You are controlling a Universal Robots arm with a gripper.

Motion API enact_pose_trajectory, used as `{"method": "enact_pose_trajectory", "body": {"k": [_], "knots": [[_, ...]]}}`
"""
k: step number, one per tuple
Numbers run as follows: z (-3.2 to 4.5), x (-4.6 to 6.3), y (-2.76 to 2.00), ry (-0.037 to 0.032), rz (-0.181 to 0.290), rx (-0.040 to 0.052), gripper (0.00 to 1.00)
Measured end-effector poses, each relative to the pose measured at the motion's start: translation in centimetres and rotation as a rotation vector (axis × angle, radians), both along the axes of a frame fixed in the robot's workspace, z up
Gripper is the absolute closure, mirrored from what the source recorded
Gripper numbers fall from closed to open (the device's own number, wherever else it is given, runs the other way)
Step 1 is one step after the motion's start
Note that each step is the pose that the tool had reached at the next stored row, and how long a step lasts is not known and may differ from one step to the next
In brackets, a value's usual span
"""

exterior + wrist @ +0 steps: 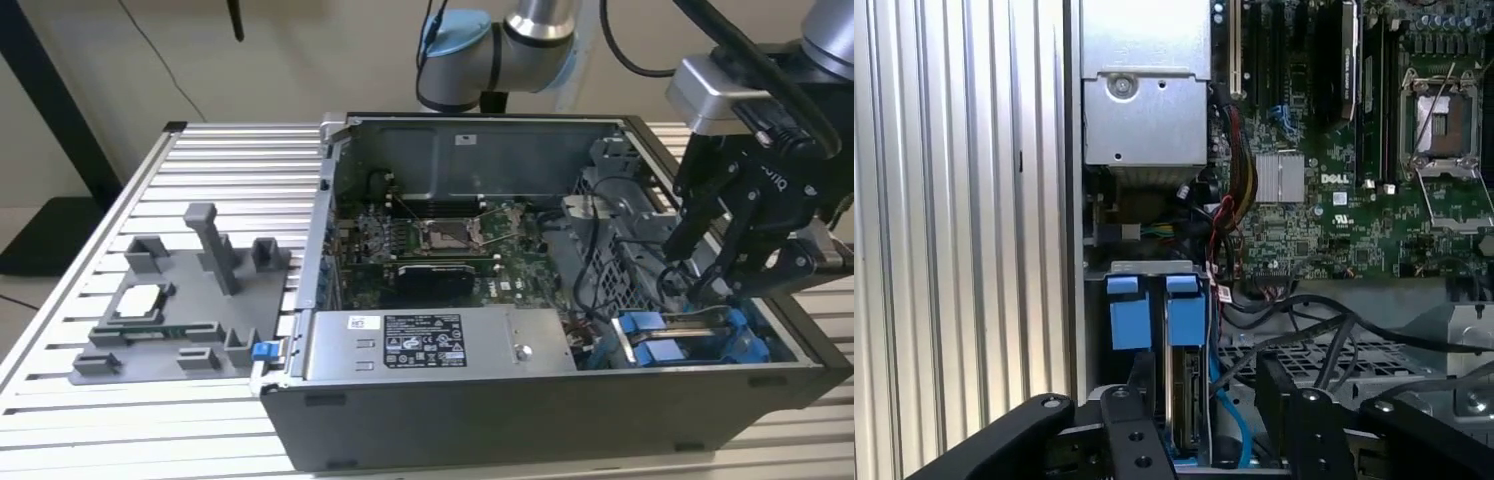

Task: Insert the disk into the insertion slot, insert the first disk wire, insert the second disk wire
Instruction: 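Insert the disk into the insertion slot, then insert the first disk wire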

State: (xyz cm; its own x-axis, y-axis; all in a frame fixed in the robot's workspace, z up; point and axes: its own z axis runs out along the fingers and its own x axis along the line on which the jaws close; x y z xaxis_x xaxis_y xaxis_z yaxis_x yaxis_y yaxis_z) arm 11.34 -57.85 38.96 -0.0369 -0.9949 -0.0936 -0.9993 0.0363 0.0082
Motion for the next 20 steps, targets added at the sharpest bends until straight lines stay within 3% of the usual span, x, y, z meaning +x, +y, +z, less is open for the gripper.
{"method": "enact_pose_trajectory", "body": {"k": [4,6,12,20], "knots": [[0.0,0.0,0.38,-0.0312,0.0,0.0083,0.0],[0.0,0.0,0.68,-0.0395,0.001,0.0091,0.0],[0.0,0.0,2.02,-0.0432,0.001,0.0092,0.0],[-0.29,0.1,2.26,-0.0486,0.029,0.0097,0.0]]}}
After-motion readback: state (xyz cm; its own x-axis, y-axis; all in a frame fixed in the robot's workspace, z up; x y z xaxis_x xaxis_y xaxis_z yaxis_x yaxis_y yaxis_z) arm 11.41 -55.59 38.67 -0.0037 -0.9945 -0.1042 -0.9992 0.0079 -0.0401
